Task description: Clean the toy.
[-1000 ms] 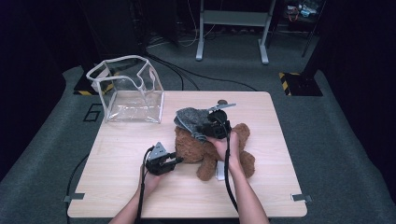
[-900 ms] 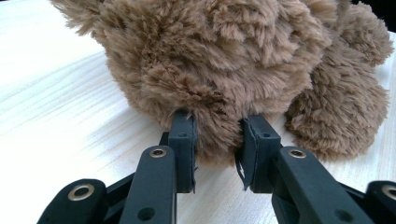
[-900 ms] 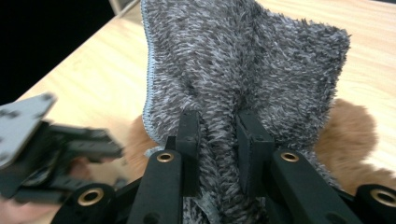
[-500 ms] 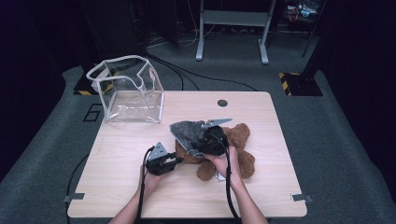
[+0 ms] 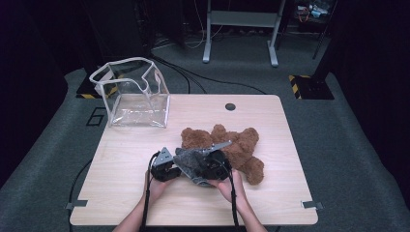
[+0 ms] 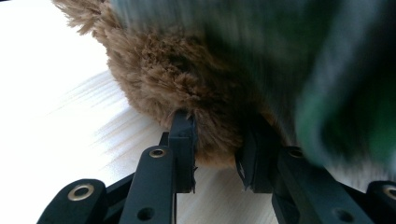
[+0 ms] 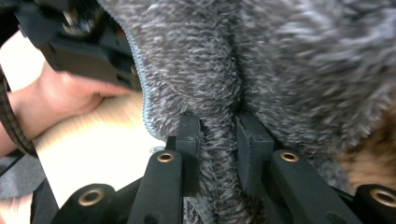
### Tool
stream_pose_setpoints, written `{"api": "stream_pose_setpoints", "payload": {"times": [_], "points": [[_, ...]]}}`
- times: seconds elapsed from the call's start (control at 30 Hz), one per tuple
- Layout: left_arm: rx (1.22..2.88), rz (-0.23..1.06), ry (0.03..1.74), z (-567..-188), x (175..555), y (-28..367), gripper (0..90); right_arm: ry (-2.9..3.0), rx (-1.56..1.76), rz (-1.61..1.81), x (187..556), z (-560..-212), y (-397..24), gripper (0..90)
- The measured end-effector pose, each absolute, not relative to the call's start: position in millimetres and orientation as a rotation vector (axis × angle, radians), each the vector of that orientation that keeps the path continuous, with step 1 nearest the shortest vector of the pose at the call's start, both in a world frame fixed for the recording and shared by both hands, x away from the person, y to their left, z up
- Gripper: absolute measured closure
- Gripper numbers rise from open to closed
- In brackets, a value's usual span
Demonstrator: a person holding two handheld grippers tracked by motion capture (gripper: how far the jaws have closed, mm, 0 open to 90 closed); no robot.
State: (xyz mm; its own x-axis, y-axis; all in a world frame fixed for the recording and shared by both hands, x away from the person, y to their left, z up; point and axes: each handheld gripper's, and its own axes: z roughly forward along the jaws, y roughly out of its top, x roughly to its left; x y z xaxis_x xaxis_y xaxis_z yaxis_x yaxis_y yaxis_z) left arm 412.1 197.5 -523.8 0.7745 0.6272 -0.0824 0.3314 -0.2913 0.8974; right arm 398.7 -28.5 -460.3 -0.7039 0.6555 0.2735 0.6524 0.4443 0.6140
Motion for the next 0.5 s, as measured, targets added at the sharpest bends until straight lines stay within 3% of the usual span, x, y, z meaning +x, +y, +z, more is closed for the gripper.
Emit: {"api": "stream_pose_setpoints", "payload": {"times": [0.17,0.33,0.5], "points": [[1.88,0.336,0.745,-524.2,411.5,197.7,67.9,2.721,1.22,1.117,393.5,-472.1,-29.0,73.1],[1.892,0.36,0.745,-523.8,410.9,198.7,63.2,2.727,1.166,1.139,386.6,-462.4,-38.3,73.3],[1.874,0.363,0.797,-522.4,410.5,200.1,47.9,2.653,1.153,1.218,379.9,-437.7,-56.6,73.6]]}}
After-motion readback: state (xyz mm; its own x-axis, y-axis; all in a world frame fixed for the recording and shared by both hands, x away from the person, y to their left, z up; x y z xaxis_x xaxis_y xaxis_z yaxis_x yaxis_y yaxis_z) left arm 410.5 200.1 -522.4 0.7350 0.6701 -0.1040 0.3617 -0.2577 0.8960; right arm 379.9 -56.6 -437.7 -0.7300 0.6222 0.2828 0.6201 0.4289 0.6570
